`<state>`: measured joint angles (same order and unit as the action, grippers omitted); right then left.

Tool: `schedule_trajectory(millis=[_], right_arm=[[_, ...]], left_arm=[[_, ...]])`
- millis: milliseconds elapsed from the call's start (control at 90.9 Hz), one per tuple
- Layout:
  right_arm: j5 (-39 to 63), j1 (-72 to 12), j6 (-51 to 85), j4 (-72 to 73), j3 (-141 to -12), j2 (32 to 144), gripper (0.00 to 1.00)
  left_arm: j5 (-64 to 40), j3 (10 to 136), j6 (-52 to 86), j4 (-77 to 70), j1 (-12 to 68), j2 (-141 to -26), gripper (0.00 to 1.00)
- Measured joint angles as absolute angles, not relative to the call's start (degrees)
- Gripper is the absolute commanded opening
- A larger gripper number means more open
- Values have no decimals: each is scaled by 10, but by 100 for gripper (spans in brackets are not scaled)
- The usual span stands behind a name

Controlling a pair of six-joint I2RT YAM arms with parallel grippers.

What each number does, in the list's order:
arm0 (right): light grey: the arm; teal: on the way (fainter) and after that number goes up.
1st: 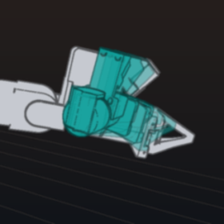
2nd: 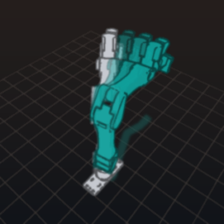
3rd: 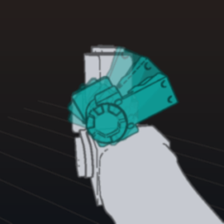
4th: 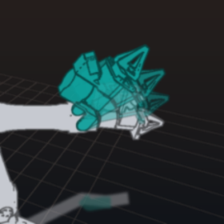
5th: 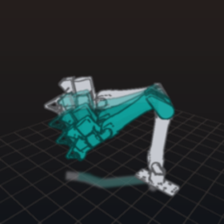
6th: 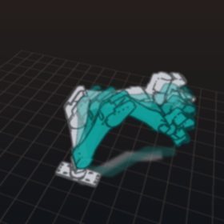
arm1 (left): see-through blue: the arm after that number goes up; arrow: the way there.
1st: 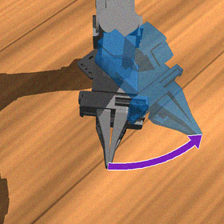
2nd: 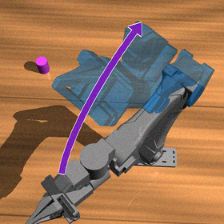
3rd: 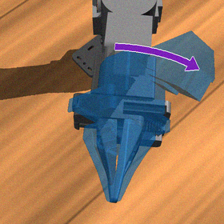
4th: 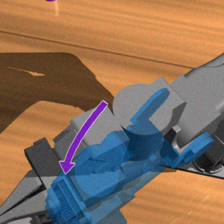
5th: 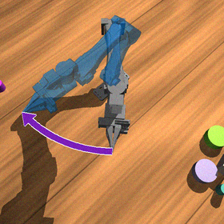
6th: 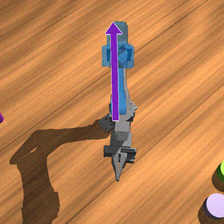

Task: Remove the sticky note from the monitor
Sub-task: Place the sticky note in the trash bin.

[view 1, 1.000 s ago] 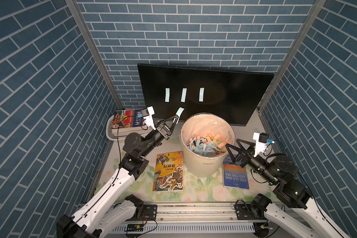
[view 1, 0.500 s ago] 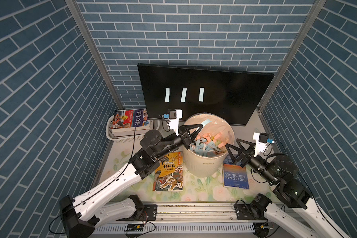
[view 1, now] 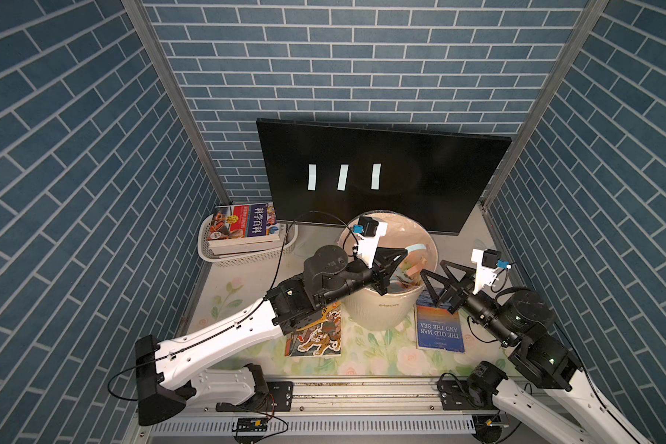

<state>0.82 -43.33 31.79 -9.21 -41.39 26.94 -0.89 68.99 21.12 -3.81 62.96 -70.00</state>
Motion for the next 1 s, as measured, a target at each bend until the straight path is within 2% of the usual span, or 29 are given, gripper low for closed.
schedule_trajectory(millis=[418, 583, 880, 1001], right_arm=[[6, -433, 318, -92, -413, 263, 100], [6, -433, 318, -92, -413, 263, 100], [7, -433, 318, -92, -413, 263, 100], [7, -433, 318, -92, -413, 265, 100]], left_arm=[[112, 724, 169, 24, 642, -740, 9], [149, 732, 157, 41, 643, -751, 20], [169, 733, 142, 52, 644, -758, 49], [169, 733, 139, 53, 644, -758, 54]])
